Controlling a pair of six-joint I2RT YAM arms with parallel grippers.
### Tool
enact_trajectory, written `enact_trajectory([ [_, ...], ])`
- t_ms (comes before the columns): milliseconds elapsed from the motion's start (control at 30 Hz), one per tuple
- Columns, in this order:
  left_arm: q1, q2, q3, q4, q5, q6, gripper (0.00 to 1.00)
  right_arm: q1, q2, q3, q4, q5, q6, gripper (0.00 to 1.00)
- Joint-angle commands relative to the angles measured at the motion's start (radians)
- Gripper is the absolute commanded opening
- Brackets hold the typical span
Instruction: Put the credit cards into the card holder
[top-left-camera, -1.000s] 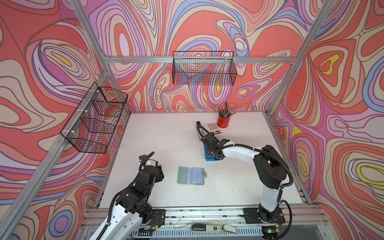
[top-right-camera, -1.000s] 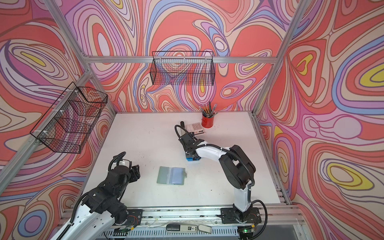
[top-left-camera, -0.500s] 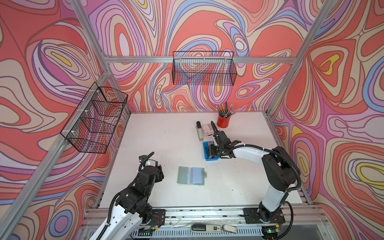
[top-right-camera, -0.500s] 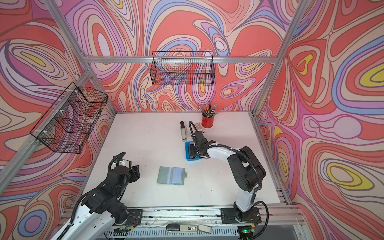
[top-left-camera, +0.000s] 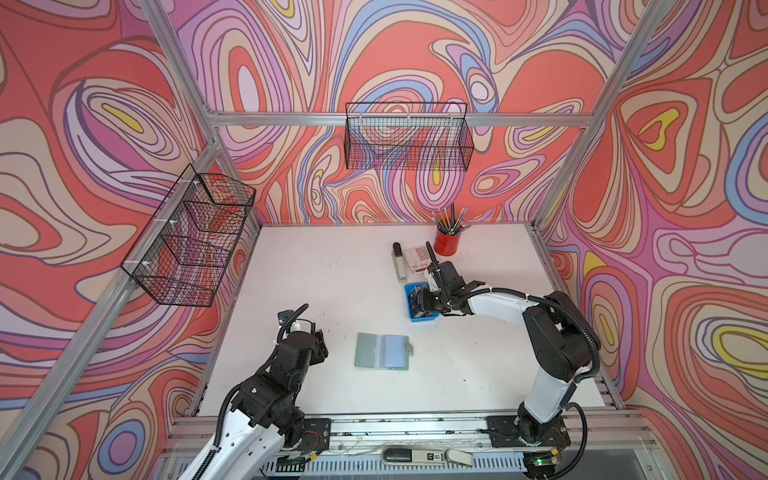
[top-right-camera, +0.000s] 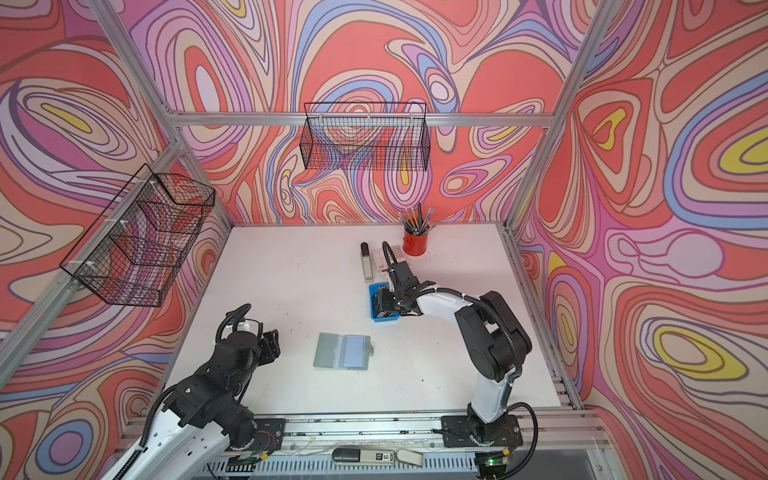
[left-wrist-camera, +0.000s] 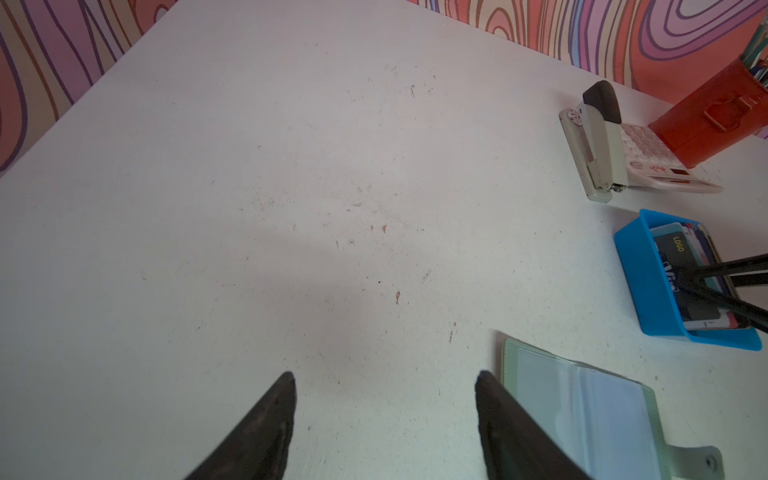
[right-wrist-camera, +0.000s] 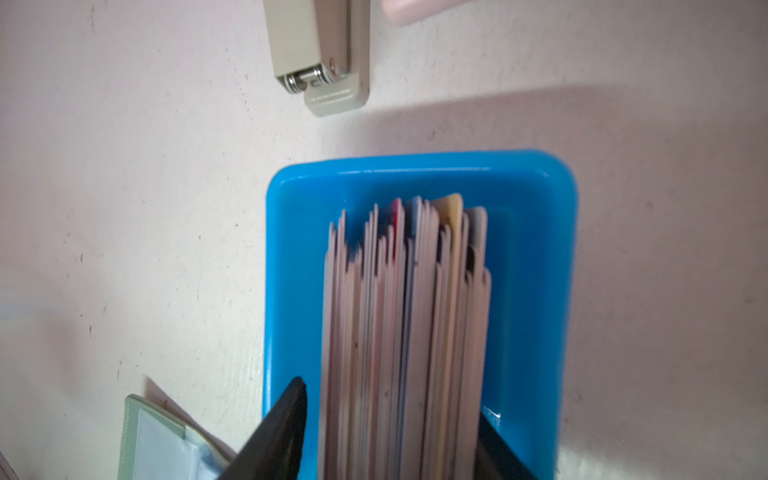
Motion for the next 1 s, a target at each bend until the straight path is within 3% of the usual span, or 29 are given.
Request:
enact_trajectory([
  [0, 0.004, -0.003, -0.009, -0.023, -0.008, -0.012, 0.7, -0.002, -0.034, 0.015, -0.015, 0.025, -0.017, 0.54],
  [500, 0.004, -0.009, -0.011, -0.025, -0.006, -0.013, 0.7, -0.006, -0.093, -0.003, -0.046, 0.082, -0.021, 0.51],
  [967, 0.004, -0.008, -0.011, -0.023, -0.006, -0.01, 0.7, -0.012, -0.121, -0.011, -0.074, 0.144, -0.021, 0.32],
])
